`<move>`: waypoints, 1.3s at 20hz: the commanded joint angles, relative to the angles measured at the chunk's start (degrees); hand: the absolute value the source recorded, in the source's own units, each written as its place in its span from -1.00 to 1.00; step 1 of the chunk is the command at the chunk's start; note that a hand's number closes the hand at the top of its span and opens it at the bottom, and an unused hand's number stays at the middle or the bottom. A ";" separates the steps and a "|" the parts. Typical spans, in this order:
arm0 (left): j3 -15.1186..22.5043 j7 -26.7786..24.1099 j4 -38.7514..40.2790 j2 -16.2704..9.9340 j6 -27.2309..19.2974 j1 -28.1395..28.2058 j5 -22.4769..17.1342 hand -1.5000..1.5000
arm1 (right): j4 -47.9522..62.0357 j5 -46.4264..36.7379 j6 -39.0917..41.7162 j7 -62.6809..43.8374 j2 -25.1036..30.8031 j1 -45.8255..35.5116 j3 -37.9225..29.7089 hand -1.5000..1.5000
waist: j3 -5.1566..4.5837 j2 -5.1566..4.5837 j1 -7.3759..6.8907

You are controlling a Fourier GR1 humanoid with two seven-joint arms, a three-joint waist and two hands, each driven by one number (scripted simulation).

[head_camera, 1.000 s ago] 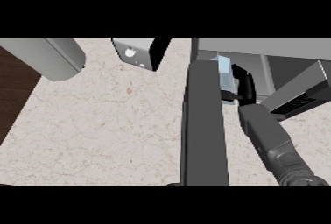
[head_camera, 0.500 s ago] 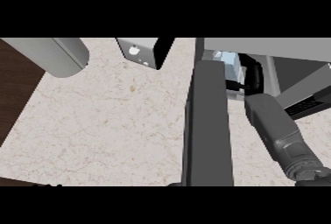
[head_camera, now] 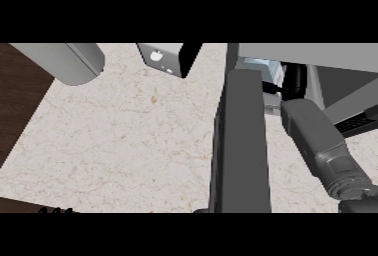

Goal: Pick up the milk, place it into the microwave and close the microwave

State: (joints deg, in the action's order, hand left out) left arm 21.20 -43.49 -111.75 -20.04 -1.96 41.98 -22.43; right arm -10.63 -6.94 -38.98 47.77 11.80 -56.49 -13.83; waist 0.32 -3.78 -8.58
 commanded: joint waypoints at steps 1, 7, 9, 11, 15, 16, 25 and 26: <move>0.80 0.22 0.41 0.54 -0.36 -0.19 0.53 -1.00 | 0.44 -0.57 -7.73 2.39 0.57 0.54 -0.62 1.00 | 0.05 -0.25 -0.17; 0.07 0.19 1.31 -0.05 1.14 -1.36 -0.49 -1.00 | 0.54 -0.67 -10.01 1.49 0.08 -0.97 -1.44 1.00 | 0.08 -0.55 -1.18; -0.83 0.05 1.31 -0.23 0.24 -1.96 0.35 -1.00 | 8.77 -4.00 -18.60 -7.69 5.48 3.32 0.36 1.00 | -0.83 -2.28 -0.23; -0.45 -0.21 1.10 -0.24 0.63 -2.11 0.50 -1.00 | 10.30 -5.39 -22.68 -12.58 5.86 5.12 1.69 -1.00 | -0.95 -2.74 -1.39; -0.70 0.46 1.09 -0.43 0.67 -3.54 0.61 -1.00 | 10.50 -10.20 -28.09 -19.60 5.03 5.54 6.54 -1.00 | -0.50 -1.91 -2.78; 0.43 0.71 1.95 -0.12 0.43 -3.56 1.56 -1.00 | 10.53 -11.07 -28.32 -21.48 4.73 5.60 7.42 -1.00 | -0.43 -1.76 -2.73; -1.48 0.42 4.62 -0.27 0.62 -4.42 0.80 -1.00 | 9.31 -14.41 -10.98 -14.05 -3.14 -2.32 11.09 -1.00 | 0.03 -0.29 -2.82; -1.61 1.76 3.23 -0.07 0.78 -5.94 -0.37 -1.00 | 9.08 -14.44 -8.89 -12.86 -1.59 -1.67 11.13 -1.00 | 0.17 -0.89 -2.06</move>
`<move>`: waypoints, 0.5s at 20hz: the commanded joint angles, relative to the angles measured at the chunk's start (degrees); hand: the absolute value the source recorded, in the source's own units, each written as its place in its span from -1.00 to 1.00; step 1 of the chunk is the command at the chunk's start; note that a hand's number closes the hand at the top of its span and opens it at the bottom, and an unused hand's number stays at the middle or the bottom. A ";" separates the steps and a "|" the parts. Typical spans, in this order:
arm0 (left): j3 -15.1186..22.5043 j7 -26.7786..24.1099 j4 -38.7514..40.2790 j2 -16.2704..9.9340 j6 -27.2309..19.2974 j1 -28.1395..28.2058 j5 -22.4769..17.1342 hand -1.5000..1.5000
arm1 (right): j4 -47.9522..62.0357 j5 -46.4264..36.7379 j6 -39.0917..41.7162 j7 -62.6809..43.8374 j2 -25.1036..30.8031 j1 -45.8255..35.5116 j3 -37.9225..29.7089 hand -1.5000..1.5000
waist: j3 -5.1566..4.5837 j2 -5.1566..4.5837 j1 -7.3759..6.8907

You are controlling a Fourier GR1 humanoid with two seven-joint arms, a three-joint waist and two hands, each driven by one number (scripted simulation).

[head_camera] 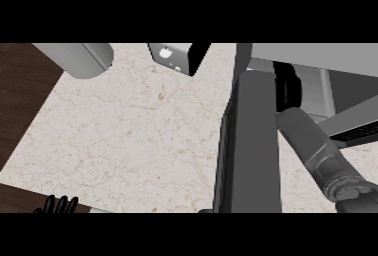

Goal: Pick up the milk, place it into the microwave and close the microwave

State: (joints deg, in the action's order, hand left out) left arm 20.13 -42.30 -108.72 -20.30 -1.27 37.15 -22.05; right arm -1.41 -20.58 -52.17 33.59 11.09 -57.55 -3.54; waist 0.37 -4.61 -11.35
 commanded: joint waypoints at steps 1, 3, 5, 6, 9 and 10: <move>0.61 0.11 0.14 0.89 -0.50 -0.24 0.17 -1.00 | -0.36 -0.58 3.99 1.14 -2.34 -1.01 0.63 -1.00 | 0.12 0.25 0.41; 0.18 -0.29 0.46 0.90 -0.71 -1.28 0.78 -1.00 | 0.37 -0.64 5.77 -0.56 -2.84 -3.04 0.68 -1.00 | 0.02 0.26 0.21; -0.85 -0.80 1.10 0.48 -0.29 -0.99 0.23 -1.00 | 0.31 -0.79 8.06 0.92 -3.97 -2.01 0.88 -1.00 | 0.02 0.37 0.47; -0.56 -0.24 0.89 0.49 -0.46 -0.82 0.21 -1.00 | -0.56 -0.08 9.14 1.92 -4.14 -1.69 0.18 -1.00 | 0.09 0.44 1.11; -0.02 -0.14 -0.88 0.44 -0.14 -0.85 0.13 -1.00 | -2.78 2.84 10.60 2.86 -5.29 -2.04 -2.70 -1.00 | 0.27 0.30 1.04; 0.19 -1.14 0.67 0.41 0.28 0.37 0.38 -1.00 | -3.98 4.17 14.46 5.41 -4.50 -0.79 -3.93 -1.00 | 0.22 0.80 2.06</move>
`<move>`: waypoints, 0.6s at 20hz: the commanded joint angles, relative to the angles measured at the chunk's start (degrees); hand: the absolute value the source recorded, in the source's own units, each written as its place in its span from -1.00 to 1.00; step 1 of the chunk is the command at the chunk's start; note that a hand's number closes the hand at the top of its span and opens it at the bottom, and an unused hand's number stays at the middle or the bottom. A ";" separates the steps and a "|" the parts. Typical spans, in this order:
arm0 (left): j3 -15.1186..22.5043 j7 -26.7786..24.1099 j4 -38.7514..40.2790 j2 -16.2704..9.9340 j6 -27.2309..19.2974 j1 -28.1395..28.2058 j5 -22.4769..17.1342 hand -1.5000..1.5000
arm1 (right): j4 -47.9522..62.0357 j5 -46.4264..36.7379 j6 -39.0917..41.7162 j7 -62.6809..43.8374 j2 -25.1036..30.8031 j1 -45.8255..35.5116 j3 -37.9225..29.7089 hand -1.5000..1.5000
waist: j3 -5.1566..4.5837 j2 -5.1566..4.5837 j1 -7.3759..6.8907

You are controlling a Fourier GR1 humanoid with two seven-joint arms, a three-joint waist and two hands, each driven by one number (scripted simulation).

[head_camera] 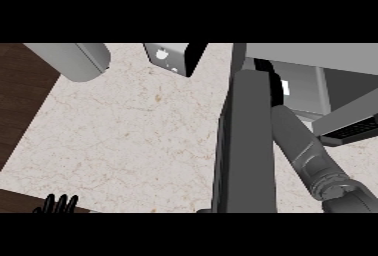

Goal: Pick up the milk, place it into the microwave and close the microwave

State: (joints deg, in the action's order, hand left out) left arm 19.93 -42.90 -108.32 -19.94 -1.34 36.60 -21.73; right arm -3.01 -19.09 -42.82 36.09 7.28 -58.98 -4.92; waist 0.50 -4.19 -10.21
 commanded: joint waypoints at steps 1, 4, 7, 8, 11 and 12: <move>-0.83 -0.04 0.18 -0.40 0.45 -0.06 -0.65 -1.00 | -2.62 3.46 5.45 3.61 -1.83 1.35 -3.30 -1.00 | 0.08 0.31 1.40; 0.19 -0.22 -0.42 0.31 -0.41 0.38 0.41 -1.00 | -3.66 5.40 8.36 6.03 -2.97 2.28 -5.15 -1.00 | 0.05 0.65 2.10; 0.07 -1.52 -0.31 -0.88 1.01 3.19 0.10 -1.00 | -4.44 8.29 13.96 9.80 -2.29 5.35 -7.84 -1.00 | -0.02 1.26 2.88; 0.11 -1.52 1.13 -0.40 1.03 1.47 0.45 -1.00 | -4.63 8.94 17.42 10.14 -1.89 4.72 -8.35 -1.00 | -0.09 1.36 3.74; 0.01 -2.21 -0.47 -0.28 1.15 3.25 -0.30 -1.00 | -4.59 10.63 21.55 14.11 -2.61 8.20 -9.88 -1.00 | -0.10 1.74 4.15; 1.20 -1.80 -0.12 0.03 0.65 2.77 1.11 -1.00 | -4.01 10.68 22.17 14.06 -2.79 8.57 -9.94 -1.00 | -0.13 1.78 4.56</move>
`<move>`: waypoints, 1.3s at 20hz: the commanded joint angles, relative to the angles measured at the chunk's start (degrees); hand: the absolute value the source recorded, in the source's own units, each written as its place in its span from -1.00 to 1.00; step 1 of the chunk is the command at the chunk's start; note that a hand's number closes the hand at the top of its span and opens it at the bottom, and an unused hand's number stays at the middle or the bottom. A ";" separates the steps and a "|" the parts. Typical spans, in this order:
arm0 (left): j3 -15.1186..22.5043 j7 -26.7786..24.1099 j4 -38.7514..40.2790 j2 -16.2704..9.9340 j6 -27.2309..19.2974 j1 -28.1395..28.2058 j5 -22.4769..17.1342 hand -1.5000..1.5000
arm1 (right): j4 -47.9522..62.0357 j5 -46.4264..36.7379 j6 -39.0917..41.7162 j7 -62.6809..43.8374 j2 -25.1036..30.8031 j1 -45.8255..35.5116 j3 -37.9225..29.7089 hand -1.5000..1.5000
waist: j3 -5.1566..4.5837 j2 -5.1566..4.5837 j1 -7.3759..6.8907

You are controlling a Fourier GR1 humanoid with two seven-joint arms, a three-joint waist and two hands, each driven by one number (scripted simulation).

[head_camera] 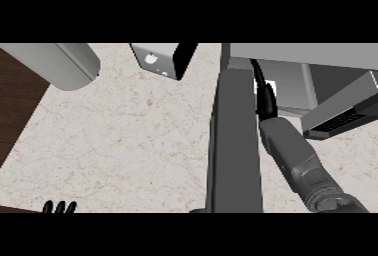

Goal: Pick up the milk, place it into the microwave and close the microwave

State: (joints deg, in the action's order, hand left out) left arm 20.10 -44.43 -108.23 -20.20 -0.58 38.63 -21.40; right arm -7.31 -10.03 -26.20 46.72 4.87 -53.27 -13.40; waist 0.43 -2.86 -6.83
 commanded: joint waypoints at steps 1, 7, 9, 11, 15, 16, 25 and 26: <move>0.60 0.03 -2.04 -0.59 0.13 2.36 0.12 -1.00 | -0.25 2.49 7.29 4.71 1.01 3.52 -2.35 -1.00 | -0.02 0.52 1.14; -2.02 2.06 -3.52 -1.57 -0.05 1.71 -1.95 -1.00 | 0.13 3.30 10.58 9.88 -0.30 7.51 -3.22 -1.00 | -0.15 1.17 2.84; 1.22 1.75 -3.49 0.88 -3.11 3.00 1.58 -1.00 | -0.19 3.24 11.69 11.74 -0.52 8.47 -3.18 -1.00 | -0.15 1.34 3.03; 1.00 1.92 -4.20 0.13 -2.74 4.66 1.18 -1.00 | -0.20 3.52 14.26 14.65 -0.36 11.88 -3.37 -1.00 | -0.18 1.66 3.66; 1.73 0.19 -1.71 1.24 -2.14 4.58 1.79 -1.00 | -0.61 4.14 21.28 13.75 2.19 12.24 -3.62 -1.00 | -0.28 2.13 4.52; -0.33 2.37 -2.41 -1.07 -0.88 2.93 0.52 -1.00 | -0.71 3.84 22.05 17.23 0.78 15.20 -3.19 -1.00 | -0.27 2.13 4.92; 6.27 8.97 -3.51 1.33 -5.26 0.56 7.20 -1.00 | -5.57 2.96 29.31 16.07 3.49 21.61 -0.43 -1.00 | -0.41 2.91 6.84; 5.09 7.12 -0.18 1.52 -4.52 -0.03 6.89 -1.00 | -5.97 3.83 31.75 15.10 5.67 21.53 -1.12 -1.00 | -0.41 2.85 6.62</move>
State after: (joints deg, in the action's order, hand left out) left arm 24.38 -38.77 -110.22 -19.55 -4.33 40.42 -15.80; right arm -11.15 -7.14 0.19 59.93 7.96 -33.77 -14.39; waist 0.09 -0.25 -0.76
